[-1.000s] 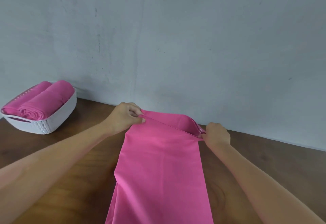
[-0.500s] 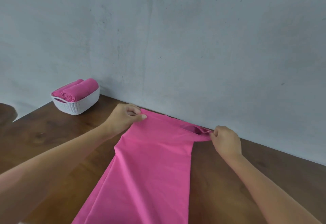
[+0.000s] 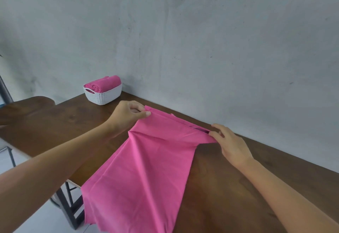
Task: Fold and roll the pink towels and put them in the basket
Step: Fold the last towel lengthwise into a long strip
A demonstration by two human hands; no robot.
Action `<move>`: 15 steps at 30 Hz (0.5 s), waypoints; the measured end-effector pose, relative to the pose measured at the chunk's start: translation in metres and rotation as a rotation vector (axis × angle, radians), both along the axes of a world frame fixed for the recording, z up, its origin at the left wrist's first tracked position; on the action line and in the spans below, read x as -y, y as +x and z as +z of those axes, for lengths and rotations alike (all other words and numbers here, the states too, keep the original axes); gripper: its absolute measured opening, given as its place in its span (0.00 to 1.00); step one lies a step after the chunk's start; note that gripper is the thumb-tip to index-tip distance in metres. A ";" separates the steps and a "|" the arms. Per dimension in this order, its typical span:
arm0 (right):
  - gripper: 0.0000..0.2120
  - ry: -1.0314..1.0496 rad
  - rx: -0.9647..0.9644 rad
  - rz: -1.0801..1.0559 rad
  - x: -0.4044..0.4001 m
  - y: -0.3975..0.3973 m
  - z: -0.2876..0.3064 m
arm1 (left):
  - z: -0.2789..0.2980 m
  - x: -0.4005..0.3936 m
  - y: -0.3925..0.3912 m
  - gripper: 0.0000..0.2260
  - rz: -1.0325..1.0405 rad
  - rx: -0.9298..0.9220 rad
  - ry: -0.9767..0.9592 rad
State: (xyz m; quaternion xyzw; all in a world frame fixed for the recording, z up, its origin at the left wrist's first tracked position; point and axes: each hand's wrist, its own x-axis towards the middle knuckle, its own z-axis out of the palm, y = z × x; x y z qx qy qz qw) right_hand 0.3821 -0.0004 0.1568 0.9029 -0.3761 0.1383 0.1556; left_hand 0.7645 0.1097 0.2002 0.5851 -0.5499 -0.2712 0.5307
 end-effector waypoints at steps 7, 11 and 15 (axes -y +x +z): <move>0.27 -0.064 -0.087 -0.034 -0.021 0.000 0.013 | 0.009 -0.031 -0.002 0.07 0.027 0.014 -0.027; 0.13 -0.140 -0.143 -0.117 -0.041 -0.002 0.018 | 0.016 -0.048 0.001 0.08 0.005 0.002 -0.048; 0.14 -0.183 -0.172 -0.160 -0.069 -0.002 0.024 | 0.021 -0.068 0.014 0.08 -0.014 0.029 -0.052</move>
